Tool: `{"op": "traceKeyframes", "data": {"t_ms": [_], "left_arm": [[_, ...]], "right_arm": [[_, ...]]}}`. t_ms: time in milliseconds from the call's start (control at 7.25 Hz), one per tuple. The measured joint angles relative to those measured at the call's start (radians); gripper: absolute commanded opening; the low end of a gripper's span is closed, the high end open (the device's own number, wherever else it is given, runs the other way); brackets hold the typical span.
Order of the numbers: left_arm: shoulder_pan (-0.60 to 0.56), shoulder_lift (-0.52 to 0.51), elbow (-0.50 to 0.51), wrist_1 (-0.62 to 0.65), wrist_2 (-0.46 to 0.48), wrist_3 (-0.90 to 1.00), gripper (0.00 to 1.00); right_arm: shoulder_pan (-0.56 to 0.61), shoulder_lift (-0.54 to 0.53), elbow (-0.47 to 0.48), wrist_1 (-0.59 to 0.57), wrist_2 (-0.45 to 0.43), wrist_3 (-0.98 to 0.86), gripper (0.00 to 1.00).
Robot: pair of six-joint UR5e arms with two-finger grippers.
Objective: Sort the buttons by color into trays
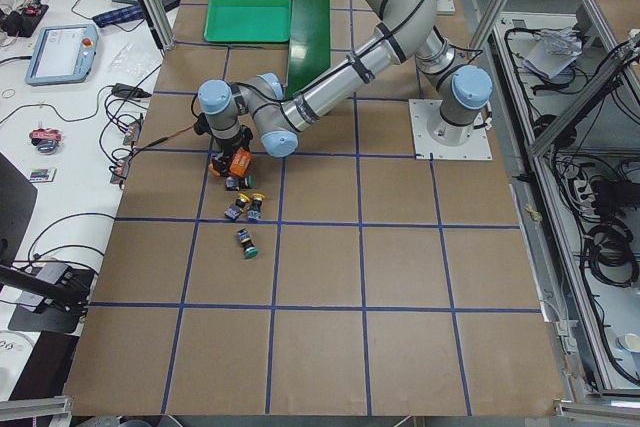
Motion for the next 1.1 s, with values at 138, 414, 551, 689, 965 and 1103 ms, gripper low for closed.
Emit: {"op": "traceKeyframes", "data": {"t_ms": [138,414,551,689,965,1103], "left_arm": [[-0.005,0.01,0.008,-0.013,0.001,-0.06,1.0],[-0.003,0.008,0.012,-0.019,0.004,-0.1,1.0],[0.004,-0.006,0.013,-0.015,0.003,-0.107,1.0],[0.007,-0.016,0.013,-0.016,0.003,-0.131,1.0],[0.005,-0.021,0.012,-0.021,0.001,-0.179,1.0],[0.005,-0.022,0.012,-0.022,0.001,-0.192,1.0]], "right_arm": [[0.0,0.0,0.0,0.0,0.0,-0.002,1.0],[0.0,0.0,0.0,0.001,0.0,-0.003,1.0],[0.0,-0.001,0.0,0.002,0.0,-0.002,1.0],[0.0,-0.001,0.0,0.002,-0.001,-0.001,1.0],[0.0,0.0,0.0,0.004,-0.007,-0.004,1.0],[0.0,-0.002,0.0,0.004,-0.006,-0.004,1.0]]}}
